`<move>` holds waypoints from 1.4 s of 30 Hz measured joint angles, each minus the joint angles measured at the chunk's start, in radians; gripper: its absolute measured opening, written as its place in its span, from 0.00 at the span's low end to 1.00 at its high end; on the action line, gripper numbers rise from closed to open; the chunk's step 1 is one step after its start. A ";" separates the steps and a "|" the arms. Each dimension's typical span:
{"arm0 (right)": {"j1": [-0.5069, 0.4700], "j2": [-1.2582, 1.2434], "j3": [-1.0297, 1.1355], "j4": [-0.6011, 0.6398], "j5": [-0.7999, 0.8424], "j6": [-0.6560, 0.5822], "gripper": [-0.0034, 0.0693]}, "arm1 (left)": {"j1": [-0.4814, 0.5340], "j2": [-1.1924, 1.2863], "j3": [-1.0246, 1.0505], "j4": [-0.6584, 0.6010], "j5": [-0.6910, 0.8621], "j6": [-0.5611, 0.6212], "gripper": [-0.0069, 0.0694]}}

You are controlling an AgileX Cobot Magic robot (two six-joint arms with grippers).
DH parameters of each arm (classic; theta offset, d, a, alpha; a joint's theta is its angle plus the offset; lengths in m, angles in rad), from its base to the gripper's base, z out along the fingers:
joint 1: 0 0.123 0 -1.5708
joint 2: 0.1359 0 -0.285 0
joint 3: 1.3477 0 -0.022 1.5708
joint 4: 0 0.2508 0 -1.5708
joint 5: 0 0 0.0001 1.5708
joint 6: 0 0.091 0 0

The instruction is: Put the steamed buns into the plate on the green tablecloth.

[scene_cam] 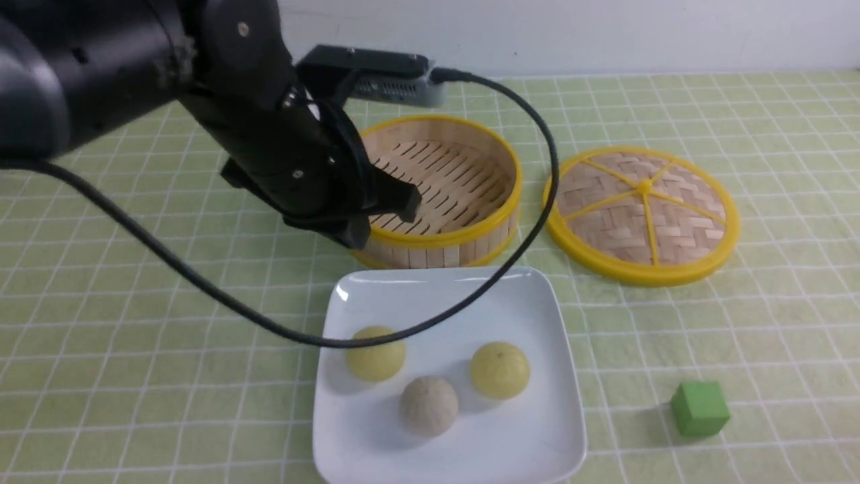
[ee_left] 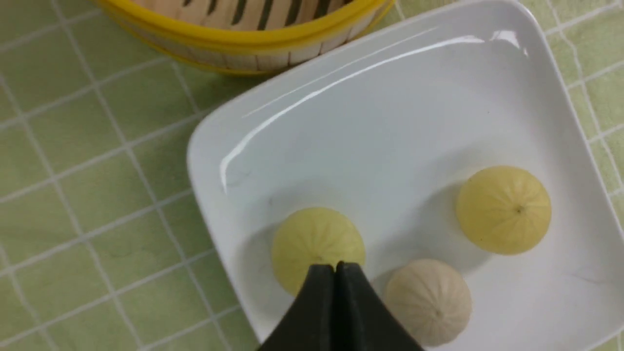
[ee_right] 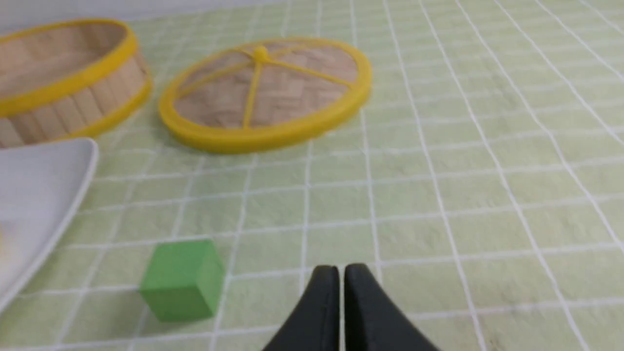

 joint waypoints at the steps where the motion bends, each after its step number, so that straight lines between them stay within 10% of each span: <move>1: -0.010 0.000 0.001 0.000 0.010 0.001 0.10 | 0.000 -0.055 0.000 0.026 0.027 0.000 0.09; 14: -0.013 0.000 0.001 -0.001 0.020 0.001 0.13 | 0.000 -0.554 0.286 0.112 0.077 -0.046 0.09; 30: -0.013 0.000 0.001 -0.002 0.020 0.001 0.15 | 0.000 -1.257 1.175 0.084 -0.996 -0.219 0.10; 42: -0.013 0.000 0.001 -0.004 0.020 0.001 0.17 | 0.105 -1.283 1.316 0.172 -0.820 -0.220 0.11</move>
